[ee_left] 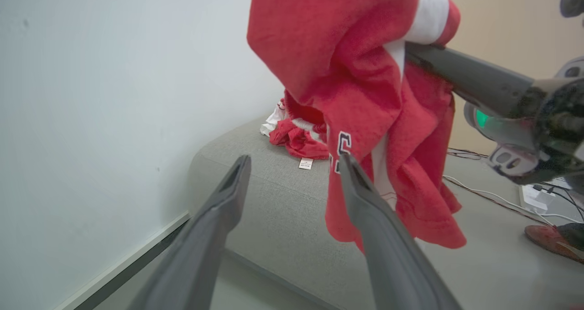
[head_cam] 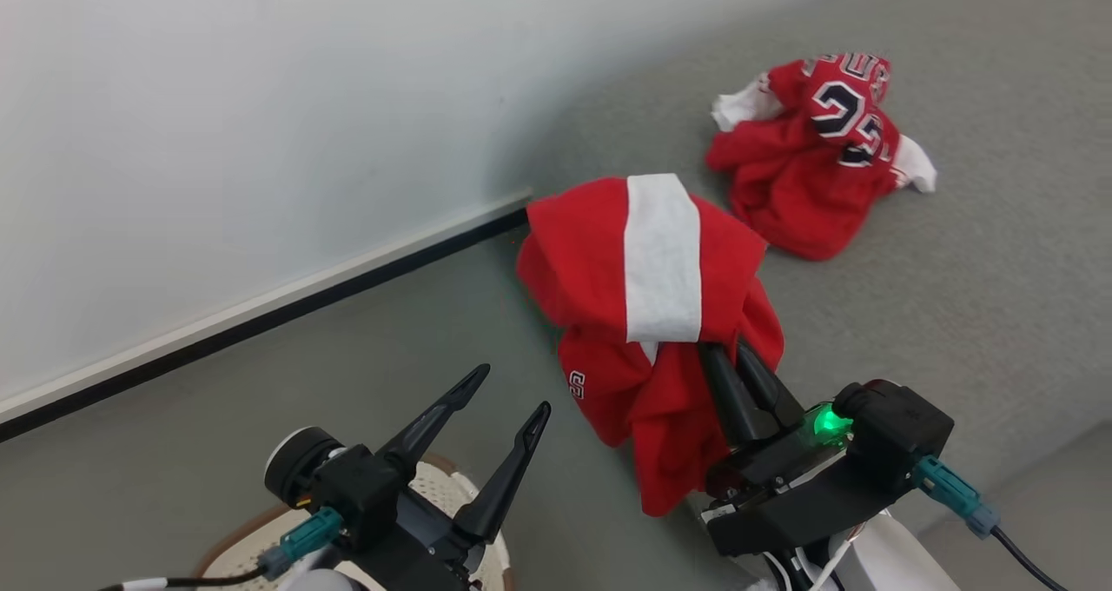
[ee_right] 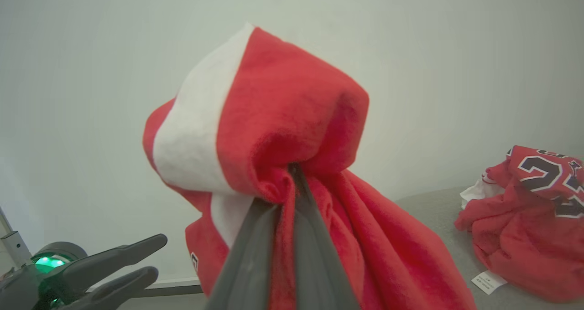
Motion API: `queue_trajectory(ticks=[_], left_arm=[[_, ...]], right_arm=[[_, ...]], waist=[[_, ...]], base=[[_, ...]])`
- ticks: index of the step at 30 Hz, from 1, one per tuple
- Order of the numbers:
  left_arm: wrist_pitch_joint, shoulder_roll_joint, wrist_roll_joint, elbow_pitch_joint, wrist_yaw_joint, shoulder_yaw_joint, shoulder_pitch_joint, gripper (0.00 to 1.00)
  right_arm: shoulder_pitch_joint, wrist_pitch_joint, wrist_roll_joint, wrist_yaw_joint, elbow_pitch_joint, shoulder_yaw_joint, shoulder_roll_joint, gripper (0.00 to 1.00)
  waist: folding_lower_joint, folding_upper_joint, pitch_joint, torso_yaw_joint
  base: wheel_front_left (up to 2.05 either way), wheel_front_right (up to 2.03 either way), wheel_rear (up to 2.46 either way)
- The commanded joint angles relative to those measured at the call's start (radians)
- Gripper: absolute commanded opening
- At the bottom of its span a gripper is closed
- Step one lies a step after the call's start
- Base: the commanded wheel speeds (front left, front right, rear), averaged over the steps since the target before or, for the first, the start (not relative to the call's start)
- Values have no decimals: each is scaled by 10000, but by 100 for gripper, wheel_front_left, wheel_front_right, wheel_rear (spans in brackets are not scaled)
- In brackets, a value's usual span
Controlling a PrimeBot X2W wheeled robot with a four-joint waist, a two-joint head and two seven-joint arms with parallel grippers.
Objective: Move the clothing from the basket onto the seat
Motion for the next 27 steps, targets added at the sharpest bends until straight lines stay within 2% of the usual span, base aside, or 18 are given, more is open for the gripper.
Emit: queue_trajectory(ticks=[1, 7, 15, 27], left_arm=[[44, 108, 102, -24, 16, -6, -167, 100], [145, 166, 211, -75, -17, -178, -410, 100], [284, 170, 343, 134, -160, -508, -900, 100], [442, 403, 405, 34, -248, -741, -1343, 100]], right_arm=[[9, -6, -53, -3, -88, -35, 67, 0], [132, -6, -180, -3, -254, -312, 213, 0], [276, -6, -388, -3, -547, -908, 441, 0], [36, -5, -604, -3, -807, -1218, 753, 0]], waist=[[0, -1, 411, -710], [0, -1, 659, -1249], [0, -1, 1113, -1397], [0, -1, 2004, -1400]], base=[[0, 0, 0], [0, 0, 0], [0, 0, 0], [0, 0, 0]])
